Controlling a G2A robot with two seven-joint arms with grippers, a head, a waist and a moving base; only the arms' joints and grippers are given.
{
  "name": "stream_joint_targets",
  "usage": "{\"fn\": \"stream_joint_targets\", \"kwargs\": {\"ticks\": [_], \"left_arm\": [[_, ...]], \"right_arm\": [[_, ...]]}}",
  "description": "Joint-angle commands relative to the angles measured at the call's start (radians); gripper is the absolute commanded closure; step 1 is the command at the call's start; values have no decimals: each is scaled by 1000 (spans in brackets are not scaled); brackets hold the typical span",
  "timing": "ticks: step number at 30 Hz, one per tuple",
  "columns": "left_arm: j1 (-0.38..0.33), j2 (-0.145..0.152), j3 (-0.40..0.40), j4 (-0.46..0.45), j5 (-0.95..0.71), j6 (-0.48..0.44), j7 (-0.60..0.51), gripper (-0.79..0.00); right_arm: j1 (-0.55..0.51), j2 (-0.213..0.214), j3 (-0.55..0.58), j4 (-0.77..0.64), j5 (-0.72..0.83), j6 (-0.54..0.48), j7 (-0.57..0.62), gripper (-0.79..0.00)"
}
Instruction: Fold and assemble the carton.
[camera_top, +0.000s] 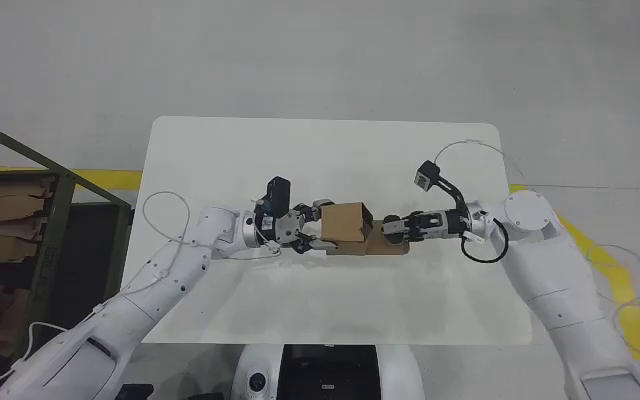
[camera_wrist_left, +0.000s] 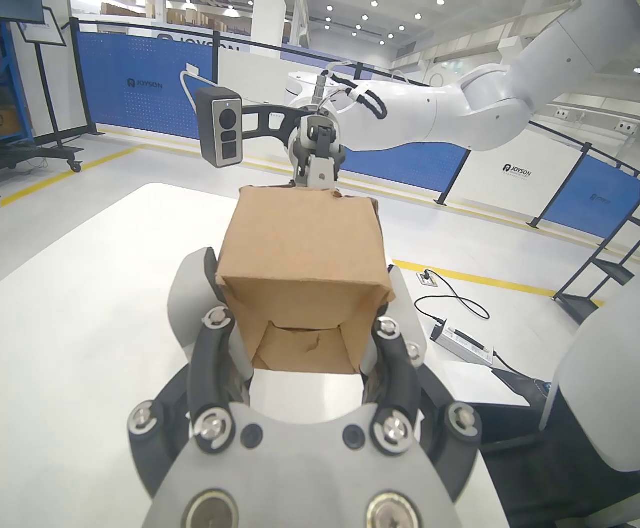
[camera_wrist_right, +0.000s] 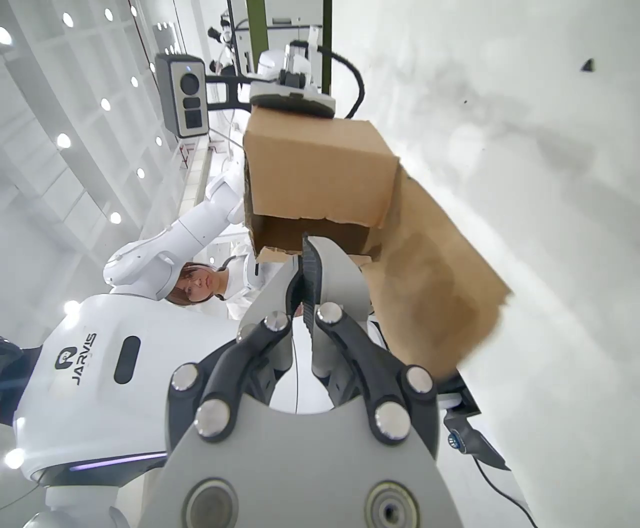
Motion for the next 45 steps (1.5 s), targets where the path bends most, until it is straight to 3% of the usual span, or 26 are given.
{"fn": "stream_joint_targets", "kwargs": {"ticks": [1,8,21,35,45], "left_arm": [[0,0,2,0,0,0,3,-545],[0,4,1,-4,12,0,22,-529],[-4,-3,7,0,24,0,16,-511],[-16,-16,17,19,27,0,-18,-508],[-17,-27,12,34,32,3,-53,-517]], "right_arm": [[-27,14,54,7,-9,6,-11,0],[-110,42,140,68,-25,62,-54,0],[-57,-5,-23,119,77,22,6,0],[1,-21,-80,79,76,26,21,0],[-14,-3,-40,2,16,43,4,0]]}}
